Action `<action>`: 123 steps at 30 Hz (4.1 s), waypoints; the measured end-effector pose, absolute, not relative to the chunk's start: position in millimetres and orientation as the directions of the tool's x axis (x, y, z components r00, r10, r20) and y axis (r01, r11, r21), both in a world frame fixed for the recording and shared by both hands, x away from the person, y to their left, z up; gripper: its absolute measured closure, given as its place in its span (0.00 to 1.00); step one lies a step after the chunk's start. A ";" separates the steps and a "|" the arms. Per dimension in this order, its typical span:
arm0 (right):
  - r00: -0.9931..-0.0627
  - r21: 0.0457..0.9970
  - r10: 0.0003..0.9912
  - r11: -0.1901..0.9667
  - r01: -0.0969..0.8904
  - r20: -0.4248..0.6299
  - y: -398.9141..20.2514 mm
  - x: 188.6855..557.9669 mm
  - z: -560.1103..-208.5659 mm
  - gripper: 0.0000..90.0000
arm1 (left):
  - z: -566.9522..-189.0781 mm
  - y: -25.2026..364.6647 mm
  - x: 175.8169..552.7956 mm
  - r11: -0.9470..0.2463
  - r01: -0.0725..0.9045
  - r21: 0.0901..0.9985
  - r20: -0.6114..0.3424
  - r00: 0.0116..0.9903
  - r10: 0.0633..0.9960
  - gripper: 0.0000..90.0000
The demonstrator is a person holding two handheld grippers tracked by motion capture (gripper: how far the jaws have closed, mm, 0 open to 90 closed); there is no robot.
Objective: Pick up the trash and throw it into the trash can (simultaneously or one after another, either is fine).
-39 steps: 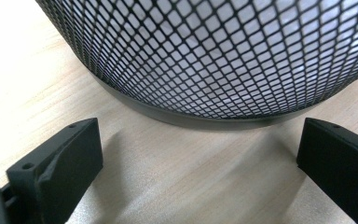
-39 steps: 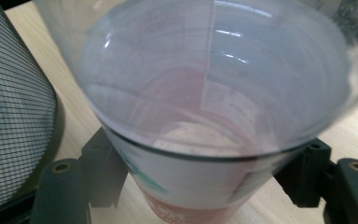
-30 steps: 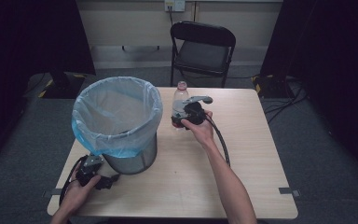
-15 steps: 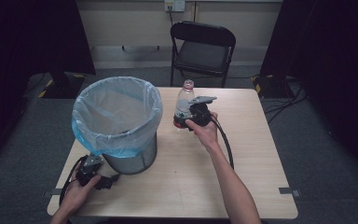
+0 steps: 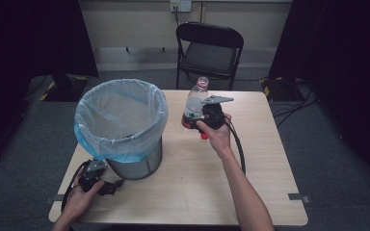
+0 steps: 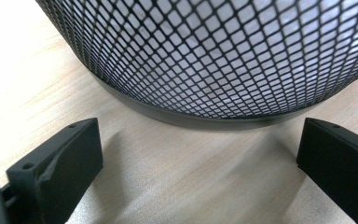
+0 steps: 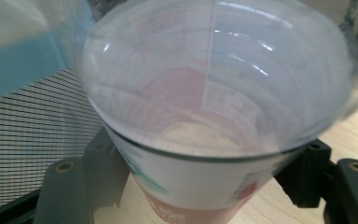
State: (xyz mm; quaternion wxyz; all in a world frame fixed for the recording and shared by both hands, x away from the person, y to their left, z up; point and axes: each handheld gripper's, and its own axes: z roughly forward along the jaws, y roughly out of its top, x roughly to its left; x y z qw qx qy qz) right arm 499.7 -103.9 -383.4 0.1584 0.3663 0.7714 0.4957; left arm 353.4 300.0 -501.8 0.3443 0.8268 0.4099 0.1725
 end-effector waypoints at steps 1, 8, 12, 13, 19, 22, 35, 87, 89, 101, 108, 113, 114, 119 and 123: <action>-0.694 0.883 0.711 0.246 0.399 0.115 -105.5 496.0 -378.5 0.33 | -501.9 300.0 353.4 -0.426 0.559 0.712 0.003 0.605 0.797 0.00; -0.698 0.896 0.706 0.227 0.382 0.119 -110.3 488.6 -366.9 0.33 | -501.8 300.0 353.5 -0.428 0.559 0.710 0.003 0.605 0.796 0.00; -0.695 0.908 0.708 0.203 0.366 0.122 -113.2 484.0 -354.1 0.33 | -501.8 300.0 353.4 -0.428 0.559 0.710 0.004 0.605 0.796 0.00; -0.697 0.911 0.706 0.197 0.362 0.124 -113.3 482.9 -351.1 0.33 | -501.8 300.0 353.4 -0.428 0.559 0.710 0.003 0.605 0.796 0.00; -0.708 0.924 0.697 0.186 0.334 0.116 -111.5 476.1 -337.2 0.33 | -501.8 300.0 353.4 -0.427 0.559 0.711 0.003 0.605 0.797 0.00; -0.712 0.929 0.694 0.185 0.322 0.108 -110.2 474.1 -332.5 0.33 | -501.8 300.0 353.4 -0.427 0.559 0.711 0.003 0.604 0.797 0.00; -0.731 0.969 0.679 0.126 0.213 0.072 -102.1 460.6 -301.3 0.33 | -501.8 300.0 353.4 -0.427 0.559 0.711 0.003 0.604 0.797 0.00; -0.823 0.998 0.564 -0.045 0.052 0.068 -58.6 443.0 -216.7 0.33 | -501.8 300.1 353.4 -0.428 0.559 0.710 0.004 0.605 0.796 0.00; -0.834 0.997 0.547 -0.048 0.053 0.071 -54.4 441.7 -216.5 0.33 | -501.8 300.1 353.4 -0.428 0.559 0.710 0.004 0.605 0.796 0.00; -0.883 0.997 0.464 -0.018 0.076 0.076 -29.3 435.6 -219.1 0.33 | -501.9 300.0 353.4 -0.427 0.559 0.711 0.003 0.605 0.796 0.00; -0.906 0.995 0.415 0.015 0.100 0.084 -16.4 437.0 -228.7 0.32 | -501.8 300.0 353.4 -0.427 0.559 0.711 0.003 0.605 0.797 0.00; -0.916 0.991 0.388 0.048 0.127 0.099 -8.6 438.8 -238.2 0.32 | -501.9 300.0 353.4 -0.427 0.559 0.711 0.003 0.605 0.796 0.00; -0.917 0.990 0.386 0.054 0.128 0.098 -7.2 439.1 -240.1 0.32 | -501.8 300.0 353.4 -0.427 0.559 0.711 0.003 0.605 0.797 0.00; -0.916 0.986 0.385 0.071 0.148 0.110 -3.9 440.6 -248.1 0.31 | -501.8 300.0 353.4 -0.427 0.559 0.711 0.003 0.605 0.797 0.00; -0.916 0.985 0.386 0.076 0.153 0.113 -3.4 441.3 -250.9 0.30 | -501.8 300.0 353.4 -0.427 0.559 0.711 0.003 0.605 0.797 0.00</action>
